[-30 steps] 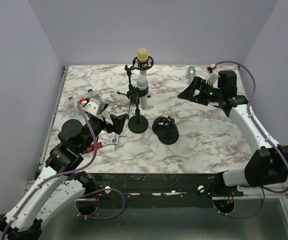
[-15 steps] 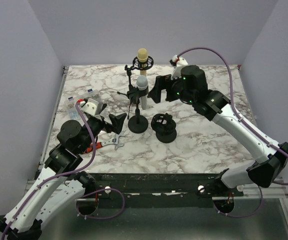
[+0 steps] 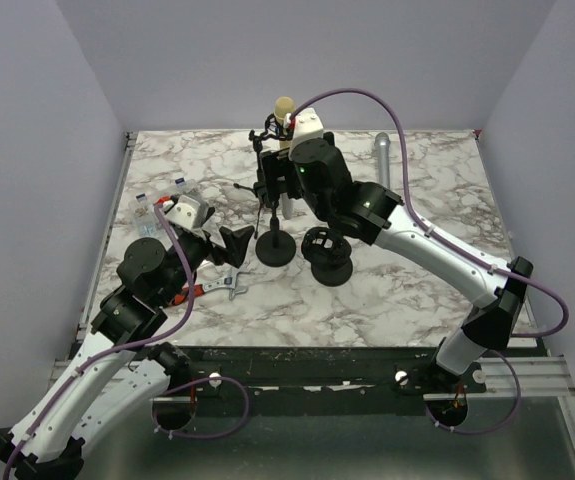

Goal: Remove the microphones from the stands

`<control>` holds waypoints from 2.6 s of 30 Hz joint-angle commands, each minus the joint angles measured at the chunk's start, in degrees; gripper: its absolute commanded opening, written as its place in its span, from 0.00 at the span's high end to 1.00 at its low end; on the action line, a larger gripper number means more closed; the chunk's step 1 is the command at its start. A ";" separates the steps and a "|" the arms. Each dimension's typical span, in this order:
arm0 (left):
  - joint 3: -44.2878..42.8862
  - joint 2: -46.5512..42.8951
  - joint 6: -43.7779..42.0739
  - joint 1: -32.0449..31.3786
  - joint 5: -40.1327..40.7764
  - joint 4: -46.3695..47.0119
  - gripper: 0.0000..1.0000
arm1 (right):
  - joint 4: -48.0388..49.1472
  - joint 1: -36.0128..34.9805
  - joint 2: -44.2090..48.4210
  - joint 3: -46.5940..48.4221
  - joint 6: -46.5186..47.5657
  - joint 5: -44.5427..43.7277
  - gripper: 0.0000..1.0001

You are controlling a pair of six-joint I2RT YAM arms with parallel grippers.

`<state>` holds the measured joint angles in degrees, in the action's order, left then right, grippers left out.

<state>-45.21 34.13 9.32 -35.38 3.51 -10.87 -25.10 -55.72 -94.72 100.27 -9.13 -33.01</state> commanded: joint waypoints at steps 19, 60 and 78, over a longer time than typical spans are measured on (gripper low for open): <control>1.40 4.94 1.23 -0.22 -2.35 1.71 0.01 | 2.16 -1.07 -7.71 5.29 3.47 -4.62 0.66; 2.79 22.68 6.42 12.17 -26.05 29.95 0.02 | 0.18 -1.06 -6.71 4.06 2.46 -1.43 0.99; -5.82 31.32 3.04 12.35 -23.45 20.82 0.36 | -0.03 -1.06 -6.58 4.58 2.10 0.03 0.99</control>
<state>-48.38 64.84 13.65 -23.29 -19.97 11.46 -23.24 -56.14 -101.58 104.12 -5.54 -36.38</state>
